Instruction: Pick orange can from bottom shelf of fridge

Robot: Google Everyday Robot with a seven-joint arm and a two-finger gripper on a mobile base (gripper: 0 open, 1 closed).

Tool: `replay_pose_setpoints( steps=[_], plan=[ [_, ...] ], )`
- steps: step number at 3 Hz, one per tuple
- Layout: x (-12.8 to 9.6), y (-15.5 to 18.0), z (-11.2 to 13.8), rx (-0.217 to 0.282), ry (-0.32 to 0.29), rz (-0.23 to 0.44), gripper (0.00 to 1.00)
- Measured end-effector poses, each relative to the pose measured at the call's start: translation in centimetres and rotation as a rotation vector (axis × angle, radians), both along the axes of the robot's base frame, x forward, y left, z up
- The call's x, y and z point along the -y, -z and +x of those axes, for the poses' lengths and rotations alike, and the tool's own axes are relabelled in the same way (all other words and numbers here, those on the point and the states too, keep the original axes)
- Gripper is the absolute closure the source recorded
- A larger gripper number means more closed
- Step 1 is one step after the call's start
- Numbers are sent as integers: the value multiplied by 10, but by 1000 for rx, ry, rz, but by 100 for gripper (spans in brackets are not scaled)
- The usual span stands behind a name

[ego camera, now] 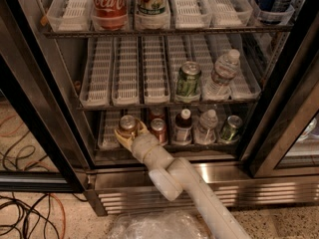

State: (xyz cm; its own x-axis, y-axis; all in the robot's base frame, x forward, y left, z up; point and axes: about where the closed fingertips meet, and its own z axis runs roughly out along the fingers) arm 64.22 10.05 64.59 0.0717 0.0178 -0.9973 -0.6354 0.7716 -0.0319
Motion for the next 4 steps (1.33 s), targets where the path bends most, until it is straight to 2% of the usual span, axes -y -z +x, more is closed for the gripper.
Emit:
replay_pose_setpoints(
  steps=[2, 4],
  plan=[
    [4, -22, -29, 6, -80, -31, 100],
    [11, -24, -74, -52, -200, -68, 100]
  ],
)
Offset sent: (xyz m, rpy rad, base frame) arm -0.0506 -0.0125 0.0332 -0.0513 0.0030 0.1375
